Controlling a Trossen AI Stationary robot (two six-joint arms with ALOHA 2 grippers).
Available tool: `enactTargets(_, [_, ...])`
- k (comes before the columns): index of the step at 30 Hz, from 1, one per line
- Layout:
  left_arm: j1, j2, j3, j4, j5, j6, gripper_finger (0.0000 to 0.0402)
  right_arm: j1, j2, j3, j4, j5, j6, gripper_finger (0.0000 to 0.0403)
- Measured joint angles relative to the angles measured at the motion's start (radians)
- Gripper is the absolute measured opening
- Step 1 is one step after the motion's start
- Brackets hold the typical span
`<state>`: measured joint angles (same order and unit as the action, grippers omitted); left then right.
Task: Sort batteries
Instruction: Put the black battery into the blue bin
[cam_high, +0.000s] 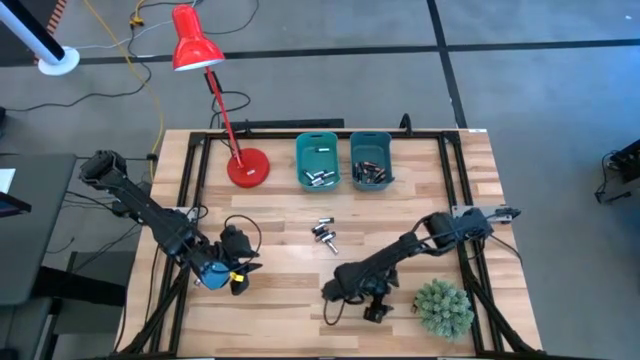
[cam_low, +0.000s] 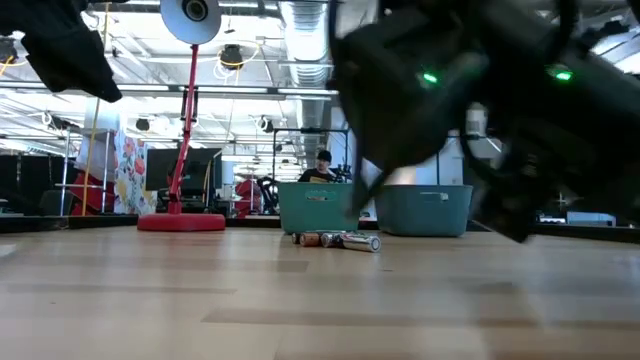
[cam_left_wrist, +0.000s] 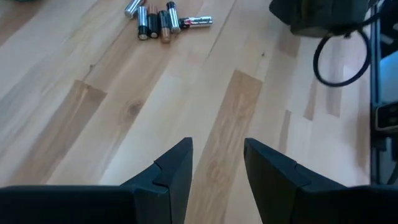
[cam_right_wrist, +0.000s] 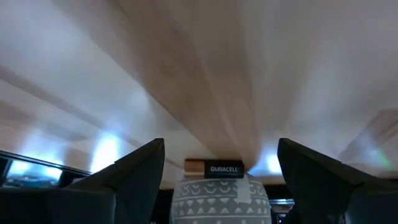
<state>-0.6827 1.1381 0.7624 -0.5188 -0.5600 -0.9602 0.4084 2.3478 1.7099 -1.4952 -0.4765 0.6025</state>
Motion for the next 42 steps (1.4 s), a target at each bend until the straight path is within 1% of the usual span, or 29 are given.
enactTargets(3, [0.000, 0.000, 0.000, 0.017, -0.008, -0.029, 0.0141, 0.017, -0.013, -0.062, 0.021, -0.030, -0.001, 0.0327])
enactTargets(7, [0.000, 0.000, 0.000, 0.025, -0.045, -0.075, 0.0141, 0.040, -0.023, -0.133, 0.048, -0.078, 0.004, 0.0327])
enactTargets(12, [0.000, 0.000, 0.000, 0.067, -0.059, -0.097, 0.0141, 0.055, -0.026, -0.192, 0.081, -0.134, 0.014, 0.0327])
enactTargets(16, [0.000, 0.000, 0.000, 0.096, -0.080, -0.100, 0.0141, 0.057, -0.027, -0.223, 0.094, -0.146, 0.013, 0.0327])
enactTargets(28, [0.000, 0.000, 0.000, 0.122, -0.095, -0.103, 0.0141, 0.071, -0.026, -0.258, 0.143, -0.225, 0.019, 0.0327])
enactTargets(35, [0.000, 0.000, 0.000, 0.121, -0.100, -0.100, 0.0141, 0.100, -0.026, -0.259, 0.163, -0.228, 0.021, 0.0327])
enactTargets(42, [0.001, 0.000, 0.000, 0.121, -0.101, -0.081, 0.0141, 0.118, -0.026, -0.259, 0.166, -0.200, 0.018, 0.0320])
